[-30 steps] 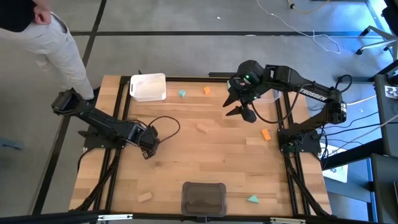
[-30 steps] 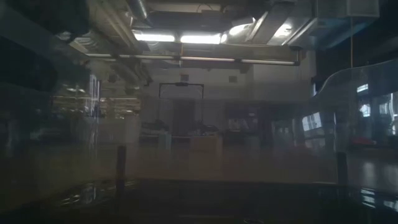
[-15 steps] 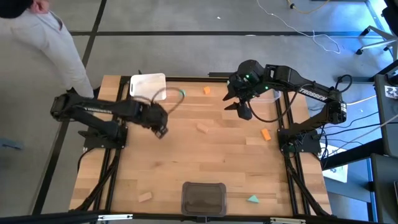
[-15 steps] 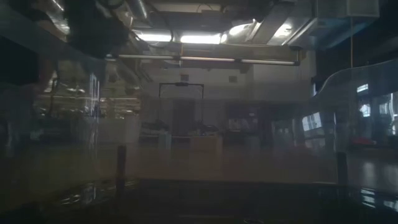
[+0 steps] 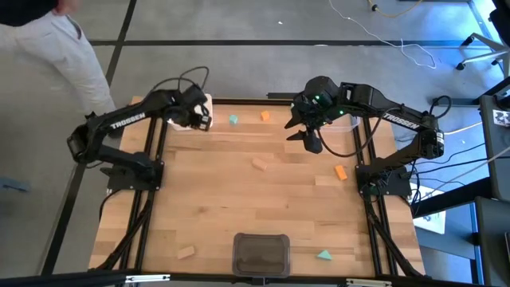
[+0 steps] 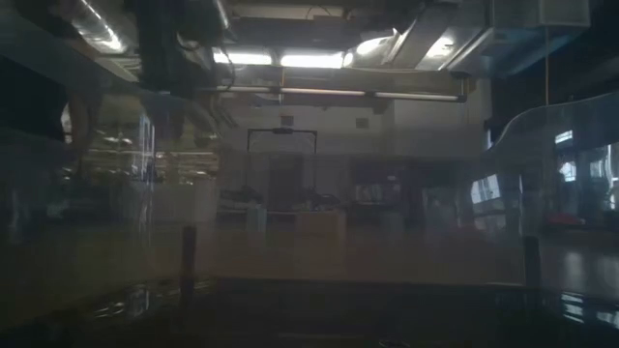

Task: Sort & place blocks by color
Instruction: Put the top left brown block into the white bin, then put the top brown block into the white bin

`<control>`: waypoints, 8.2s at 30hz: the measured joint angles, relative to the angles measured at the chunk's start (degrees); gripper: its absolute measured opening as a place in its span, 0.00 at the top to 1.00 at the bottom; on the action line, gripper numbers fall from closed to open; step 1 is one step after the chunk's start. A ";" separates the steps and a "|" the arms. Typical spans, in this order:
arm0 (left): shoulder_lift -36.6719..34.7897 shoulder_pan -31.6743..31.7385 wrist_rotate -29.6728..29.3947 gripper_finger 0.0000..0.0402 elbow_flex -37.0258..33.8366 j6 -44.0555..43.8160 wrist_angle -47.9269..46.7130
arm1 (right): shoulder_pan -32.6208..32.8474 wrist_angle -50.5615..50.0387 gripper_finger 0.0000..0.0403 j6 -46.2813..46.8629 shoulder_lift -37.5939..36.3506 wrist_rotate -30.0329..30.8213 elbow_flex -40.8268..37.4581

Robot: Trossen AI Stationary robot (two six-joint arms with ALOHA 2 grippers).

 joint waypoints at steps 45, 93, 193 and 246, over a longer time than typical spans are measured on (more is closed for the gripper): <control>16.51 17.19 6.74 0.51 0.02 21.51 21.13 | 0.02 4.66 0.51 0.50 0.00 -0.04 0.00; -19.17 -46.51 -0.12 0.51 0.11 9.31 6.64 | 9.46 4.23 0.51 14.23 33.47 14.50 -0.07; -22.13 -49.99 -3.64 0.51 0.02 6.34 5.05 | 13.92 18.00 0.51 -30.94 44.71 17.62 5.69; -22.13 -49.33 -18.95 0.51 -8.52 -22.82 7.82 | 15.68 11.50 0.68 -16.03 47.54 45.51 34.49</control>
